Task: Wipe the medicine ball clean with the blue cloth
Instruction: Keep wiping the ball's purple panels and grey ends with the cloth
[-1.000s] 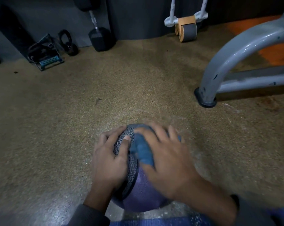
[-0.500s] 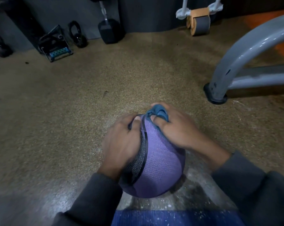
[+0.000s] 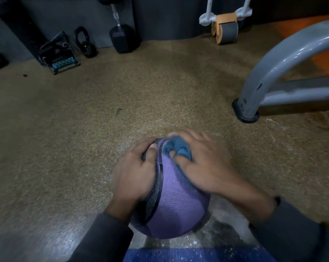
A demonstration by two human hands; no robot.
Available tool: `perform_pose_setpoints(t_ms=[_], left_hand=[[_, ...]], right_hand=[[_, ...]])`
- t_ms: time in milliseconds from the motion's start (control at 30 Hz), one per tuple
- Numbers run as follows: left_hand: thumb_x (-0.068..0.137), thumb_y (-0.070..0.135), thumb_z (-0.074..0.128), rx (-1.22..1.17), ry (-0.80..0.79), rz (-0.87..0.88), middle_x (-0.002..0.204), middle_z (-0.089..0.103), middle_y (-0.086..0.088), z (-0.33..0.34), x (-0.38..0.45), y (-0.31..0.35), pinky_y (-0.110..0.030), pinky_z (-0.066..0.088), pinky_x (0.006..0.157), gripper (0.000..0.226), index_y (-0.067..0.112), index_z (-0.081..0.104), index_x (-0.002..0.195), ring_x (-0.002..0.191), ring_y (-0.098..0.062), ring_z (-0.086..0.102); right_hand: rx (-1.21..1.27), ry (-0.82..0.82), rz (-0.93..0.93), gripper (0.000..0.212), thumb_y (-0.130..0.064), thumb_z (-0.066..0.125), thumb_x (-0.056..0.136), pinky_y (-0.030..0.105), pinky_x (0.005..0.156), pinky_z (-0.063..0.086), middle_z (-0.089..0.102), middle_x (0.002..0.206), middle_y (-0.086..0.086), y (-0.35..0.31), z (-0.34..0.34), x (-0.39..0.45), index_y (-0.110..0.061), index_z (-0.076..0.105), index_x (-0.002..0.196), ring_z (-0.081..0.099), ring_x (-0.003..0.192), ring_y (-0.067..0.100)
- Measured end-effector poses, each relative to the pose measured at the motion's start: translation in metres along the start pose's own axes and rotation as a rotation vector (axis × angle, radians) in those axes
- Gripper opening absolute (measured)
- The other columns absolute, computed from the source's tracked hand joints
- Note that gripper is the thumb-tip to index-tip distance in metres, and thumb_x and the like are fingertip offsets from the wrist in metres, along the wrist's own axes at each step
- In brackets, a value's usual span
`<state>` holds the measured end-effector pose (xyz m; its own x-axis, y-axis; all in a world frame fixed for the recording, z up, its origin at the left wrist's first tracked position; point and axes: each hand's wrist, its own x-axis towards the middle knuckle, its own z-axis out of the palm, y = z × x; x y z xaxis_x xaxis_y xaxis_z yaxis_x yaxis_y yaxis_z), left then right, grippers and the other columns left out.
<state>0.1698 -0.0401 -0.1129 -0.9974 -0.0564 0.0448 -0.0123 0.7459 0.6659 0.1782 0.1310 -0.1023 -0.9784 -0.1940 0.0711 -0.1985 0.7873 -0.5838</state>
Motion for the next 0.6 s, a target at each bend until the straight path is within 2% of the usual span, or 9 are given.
perform_pose_setpoints(t_ms=[33,100,200,267,333,400,467,533,600], left_hand=[[0.089,0.052,0.036,-0.013,-0.011,0.012,0.135,0.057,0.024,-0.001,0.001,-0.003,-0.028,0.038,0.101,0.044,0.046,0.062,0.125,0.125,-0.005,0.051],[0.087,0.053,0.034,-0.029,-0.017,0.025,0.134,0.057,0.023,-0.001,0.0,-0.007,-0.032,0.039,0.105,0.047,0.046,0.062,0.125,0.126,-0.005,0.051],[0.087,0.053,0.035,-0.007,-0.001,0.027,0.136,0.056,0.024,0.0,-0.004,-0.008,-0.037,0.037,0.11,0.048,0.045,0.062,0.127,0.128,-0.006,0.049],[0.087,0.053,0.035,-0.009,0.004,0.026,0.135,0.057,0.025,0.001,-0.004,-0.006,-0.037,0.037,0.11,0.048,0.044,0.063,0.125,0.128,-0.005,0.048],[0.086,0.052,0.036,-0.034,0.0,0.032,0.134,0.058,0.024,0.0,-0.003,-0.005,-0.037,0.038,0.109,0.049,0.043,0.064,0.124,0.127,-0.004,0.049],[0.085,0.051,0.034,-0.035,-0.004,0.047,0.136,0.057,0.021,0.0,-0.001,-0.008,-0.035,0.038,0.109,0.052,0.04,0.064,0.126,0.127,-0.006,0.05],[0.085,0.049,0.034,-0.013,-0.009,0.039,0.138,0.056,0.02,0.0,-0.001,-0.01,-0.031,0.038,0.106,0.054,0.039,0.062,0.129,0.129,-0.007,0.049],[0.087,0.05,0.035,-0.021,0.007,0.033,0.137,0.056,0.022,0.001,-0.003,-0.008,-0.031,0.037,0.106,0.05,0.042,0.062,0.127,0.128,-0.007,0.049],[0.088,0.05,0.036,-0.024,0.011,0.046,0.136,0.057,0.022,0.004,-0.002,-0.004,-0.032,0.035,0.11,0.047,0.042,0.064,0.125,0.128,-0.007,0.049]], right_hand=[[-0.028,0.049,-0.084,0.046,-0.045,0.046,0.09,0.036,0.096,0.038,0.047,0.137,-0.018,-0.006,0.001,-0.003,-0.04,0.046,0.136,0.042,0.118,0.012],[0.041,0.011,-0.083,0.041,-0.043,0.047,0.092,0.036,0.093,0.039,0.051,0.133,-0.017,-0.003,0.002,0.007,-0.038,0.05,0.133,0.046,0.114,0.011],[0.338,-0.206,0.25,0.022,-0.038,0.049,0.099,0.032,0.082,0.041,0.065,0.109,-0.003,0.017,-0.004,0.037,-0.025,0.061,0.112,0.061,0.102,0.02],[0.337,-0.249,0.326,0.021,-0.04,0.049,0.099,0.031,0.08,0.041,0.066,0.102,-0.002,0.022,-0.008,0.041,-0.025,0.062,0.106,0.063,0.099,0.021],[0.25,-0.183,0.177,0.021,-0.042,0.049,0.097,0.033,0.089,0.042,0.062,0.115,-0.011,0.012,-0.005,0.029,-0.033,0.06,0.112,0.057,0.107,0.014],[0.062,-0.068,-0.059,0.033,-0.046,0.046,0.093,0.037,0.099,0.037,0.054,0.129,-0.017,-0.007,-0.001,0.015,-0.038,0.055,0.124,0.046,0.116,0.011],[0.049,-0.053,-0.122,0.033,-0.042,0.048,0.092,0.038,0.097,0.037,0.055,0.127,-0.016,-0.012,0.001,0.02,-0.038,0.055,0.124,0.046,0.114,0.013],[0.221,-0.165,0.064,0.018,-0.037,0.052,0.095,0.036,0.086,0.039,0.062,0.111,-0.01,-0.003,-0.002,0.038,-0.033,0.06,0.11,0.055,0.104,0.016],[0.309,-0.266,0.288,0.018,-0.037,0.051,0.097,0.03,0.07,0.039,0.067,0.097,0.002,0.01,-0.008,0.053,-0.022,0.062,0.098,0.061,0.088,0.019]])
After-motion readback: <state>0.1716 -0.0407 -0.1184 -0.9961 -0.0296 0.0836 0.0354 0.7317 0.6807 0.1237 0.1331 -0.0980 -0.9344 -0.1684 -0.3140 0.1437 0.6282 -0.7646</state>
